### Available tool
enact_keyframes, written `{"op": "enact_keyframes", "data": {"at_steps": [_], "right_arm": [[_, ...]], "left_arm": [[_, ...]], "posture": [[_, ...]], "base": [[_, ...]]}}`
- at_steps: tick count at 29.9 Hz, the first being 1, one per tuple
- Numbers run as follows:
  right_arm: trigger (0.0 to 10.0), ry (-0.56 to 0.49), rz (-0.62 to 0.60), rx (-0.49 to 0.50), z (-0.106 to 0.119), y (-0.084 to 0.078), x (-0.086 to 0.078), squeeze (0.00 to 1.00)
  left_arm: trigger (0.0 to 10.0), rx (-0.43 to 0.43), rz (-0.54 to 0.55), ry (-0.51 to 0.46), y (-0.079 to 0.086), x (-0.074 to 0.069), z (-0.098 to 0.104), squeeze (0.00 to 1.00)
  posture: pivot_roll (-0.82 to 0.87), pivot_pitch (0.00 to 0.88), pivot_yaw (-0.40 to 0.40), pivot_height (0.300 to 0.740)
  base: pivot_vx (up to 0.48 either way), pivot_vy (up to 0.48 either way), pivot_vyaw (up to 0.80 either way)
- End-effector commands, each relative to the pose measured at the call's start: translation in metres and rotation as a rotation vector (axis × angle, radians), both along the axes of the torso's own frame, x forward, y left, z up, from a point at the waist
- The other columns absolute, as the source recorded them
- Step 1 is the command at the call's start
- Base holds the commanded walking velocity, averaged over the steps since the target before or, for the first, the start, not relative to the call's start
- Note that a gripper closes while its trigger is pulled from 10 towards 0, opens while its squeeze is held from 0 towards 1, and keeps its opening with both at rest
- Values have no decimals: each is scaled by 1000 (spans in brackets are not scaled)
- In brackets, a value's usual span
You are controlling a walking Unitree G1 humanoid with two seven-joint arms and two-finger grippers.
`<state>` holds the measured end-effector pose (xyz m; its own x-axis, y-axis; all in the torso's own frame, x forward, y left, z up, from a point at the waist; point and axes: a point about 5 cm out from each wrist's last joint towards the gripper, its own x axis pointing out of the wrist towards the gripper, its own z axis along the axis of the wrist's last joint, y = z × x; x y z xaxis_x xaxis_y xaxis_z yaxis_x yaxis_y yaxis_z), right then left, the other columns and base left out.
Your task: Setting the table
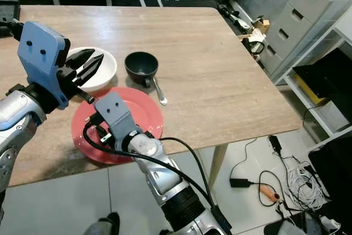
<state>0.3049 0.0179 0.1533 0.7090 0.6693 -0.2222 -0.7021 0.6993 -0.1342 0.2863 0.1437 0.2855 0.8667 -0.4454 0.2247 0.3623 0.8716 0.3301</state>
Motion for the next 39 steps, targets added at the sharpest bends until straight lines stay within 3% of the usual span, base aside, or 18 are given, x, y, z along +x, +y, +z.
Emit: {"op": "enact_keyframes", "data": {"at_steps": [1, 7, 17, 20, 27, 33, 34, 35, 36, 39], "right_arm": [[10000, 99, -56, -31, -18, -4, 4, 0], [10000, 61, -102, 30, -5, -9, 14, 0], [10000, -22, -95, 123, 26, -19, 16, 0], [10000, -15, -116, 125, 25, -20, 18, 0], [10000, 88, -209, 36, -2, -21, 20, 0], [10000, 124, -170, -24, -15, -18, 17, 0], [6510, 124, -165, -31, -16, -18, 16, 0], [6510, 124, -163, -35, -17, -18, 16, 0], [0, 127, -158, -42, -18, -18, 16, 0], [0, 162, -159, -41, -23, -21, 15, 0]], "left_arm": [[10000, -1, 2, 4, -2, -3, -3, 0], [10000, -6, 12, 8, -1, -6, -5, 0], [10000, -7, 6, 13, -2, -5, -5, 0], [10000, -8, 5, 13, -3, -5, -5, 0], [10000, -9, 8, 12, -3, -5, -4, 0], [10000, -13, 17, 11, 0, -7, -4, 0], [10000, -14, 18, 11, 0, -7, -4, 0], [10000, -14, 19, 11, 0, -7, -4, 0], [10000, -15, 20, 11, 0, -7, -4, 0], [10000, -20, 22, 12, 0, -6, -3, 0]], "posture": [[158, 155, -59, 740], [165, 157, -65, 740], [153, 150, -56, 740], [155, 150, -56, 740], [161, 147, -59, 740], [169, 145, -65, 740], [169, 145, -65, 740], [169, 145, -65, 740], [166, 145, -67, 740], [163, 148, -69, 740]], "base": [[0, 0, 0], [0, 0, 0], [0, 0, 0], [0, 0, 0], [0, 0, 0], [0, 0, 0], [0, 0, 0], [0, 0, 0], [0, 0, 0], [0, 0, 0]]}}
